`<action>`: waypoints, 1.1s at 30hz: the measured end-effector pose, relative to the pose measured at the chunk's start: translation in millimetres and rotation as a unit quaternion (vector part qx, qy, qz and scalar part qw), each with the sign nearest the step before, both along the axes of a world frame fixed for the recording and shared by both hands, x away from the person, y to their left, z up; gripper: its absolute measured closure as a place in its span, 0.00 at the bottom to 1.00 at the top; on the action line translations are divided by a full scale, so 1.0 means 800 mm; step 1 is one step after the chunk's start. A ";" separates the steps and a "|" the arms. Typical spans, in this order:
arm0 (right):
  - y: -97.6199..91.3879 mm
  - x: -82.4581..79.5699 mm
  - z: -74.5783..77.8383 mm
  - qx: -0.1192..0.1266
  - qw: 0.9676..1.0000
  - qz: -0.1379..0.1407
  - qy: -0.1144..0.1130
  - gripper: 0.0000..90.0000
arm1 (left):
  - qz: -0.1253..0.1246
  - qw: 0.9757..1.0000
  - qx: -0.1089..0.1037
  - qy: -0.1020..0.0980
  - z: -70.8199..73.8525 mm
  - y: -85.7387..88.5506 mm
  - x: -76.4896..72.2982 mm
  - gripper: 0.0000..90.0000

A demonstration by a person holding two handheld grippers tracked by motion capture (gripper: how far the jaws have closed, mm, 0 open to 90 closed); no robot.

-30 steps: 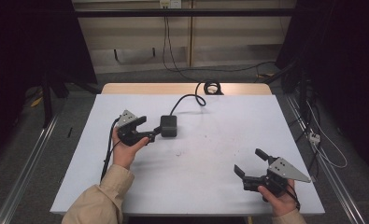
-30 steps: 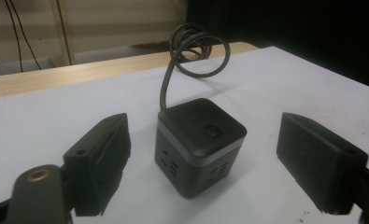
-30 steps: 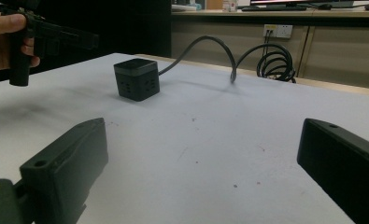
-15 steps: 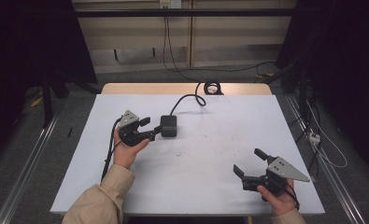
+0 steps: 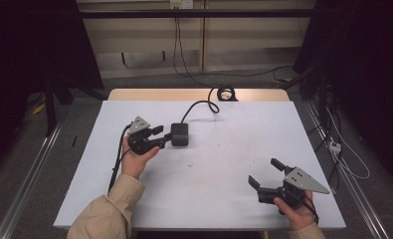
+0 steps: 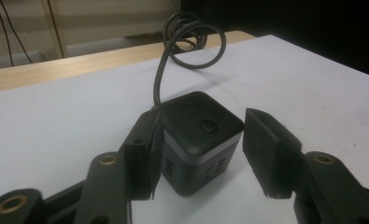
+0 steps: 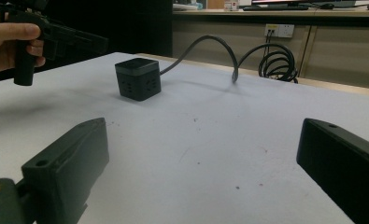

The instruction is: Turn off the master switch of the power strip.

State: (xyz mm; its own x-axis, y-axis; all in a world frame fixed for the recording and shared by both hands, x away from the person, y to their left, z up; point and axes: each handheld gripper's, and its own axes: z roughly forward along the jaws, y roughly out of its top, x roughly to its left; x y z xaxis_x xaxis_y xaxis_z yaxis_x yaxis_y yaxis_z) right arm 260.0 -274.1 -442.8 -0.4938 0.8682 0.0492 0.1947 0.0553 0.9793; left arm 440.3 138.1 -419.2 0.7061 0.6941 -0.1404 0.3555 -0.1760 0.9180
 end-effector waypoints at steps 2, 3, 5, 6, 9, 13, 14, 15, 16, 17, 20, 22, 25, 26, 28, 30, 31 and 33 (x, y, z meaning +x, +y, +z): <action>0.000 0.000 0.000 0.000 1.000 0.000 0.000 0.02 | 0.000 1.000 0.001 -0.001 0.003 -0.002 0.002 0.60; 0.000 0.000 0.000 0.000 1.000 0.000 0.000 0.02 | 0.000 1.000 0.001 -0.001 0.003 -0.002 0.002 0.61; 0.000 0.000 0.000 0.000 1.000 0.000 0.000 0.02 | 0.002 1.000 0.001 -0.001 0.003 -0.003 0.003 0.63; 0.000 0.000 0.000 0.001 1.000 0.000 0.000 0.02 | 0.001 1.000 0.002 0.000 0.002 -0.003 0.003 0.65; -0.001 0.000 -0.001 0.001 1.000 -0.001 0.001 0.02 | 0.003 1.000 0.001 0.003 0.001 -0.003 0.004 0.68; -0.001 0.000 -0.001 0.000 1.000 0.000 0.000 0.03 | 0.002 1.000 0.004 0.001 0.000 -0.003 0.005 0.74; -0.001 0.000 -0.001 0.000 1.000 0.000 0.000 0.03 | 0.002 1.000 0.005 0.000 0.000 -0.003 0.006 0.75; -0.001 0.000 -0.001 0.000 1.000 0.001 0.000 0.03 | 0.002 1.000 0.005 0.000 0.000 -0.003 0.006 0.76; -0.001 0.000 -0.001 -0.001 1.000 0.000 0.000 0.03 | -0.001 1.000 0.005 -0.001 0.000 -0.003 0.006 0.77; 0.000 0.000 -0.001 -0.001 1.000 0.001 0.000 0.03 | -0.002 1.000 0.006 -0.002 -0.001 -0.003 0.007 0.78; 0.000 0.001 -0.001 -0.001 1.000 0.001 0.000 0.03 | -0.003 1.000 0.005 0.001 -0.001 -0.003 0.007 0.81; 0.000 0.001 -0.001 0.000 1.000 0.000 0.000 0.03 | 0.004 1.000 0.002 0.006 -0.001 -0.002 0.008 0.84; 0.000 0.001 -0.001 0.000 1.000 0.000 0.000 0.03 | 0.007 1.000 -0.005 0.009 -0.001 -0.001 0.009 0.87; 0.000 0.001 -0.001 0.000 1.000 0.000 0.000 0.03 | 0.011 1.000 -0.003 0.010 -0.001 -0.001 0.009 0.89; 0.000 0.001 -0.001 0.000 1.000 0.001 0.000 0.03 | 0.020 1.000 -0.002 0.016 -0.002 0.001 0.010 0.91; 0.000 0.001 -0.001 -0.001 1.000 0.001 0.000 0.03 | 0.020 1.000 -0.003 0.017 -0.002 0.002 0.011 0.92; 0.000 0.001 -0.001 -0.001 1.000 0.000 0.000 0.03 | 0.018 1.000 -0.002 0.016 -0.002 0.003 0.011 0.94; 0.000 0.001 -0.001 0.000 1.000 0.000 0.000 0.03 | 0.017 1.000 -0.003 0.018 -0.003 0.003 0.012 0.95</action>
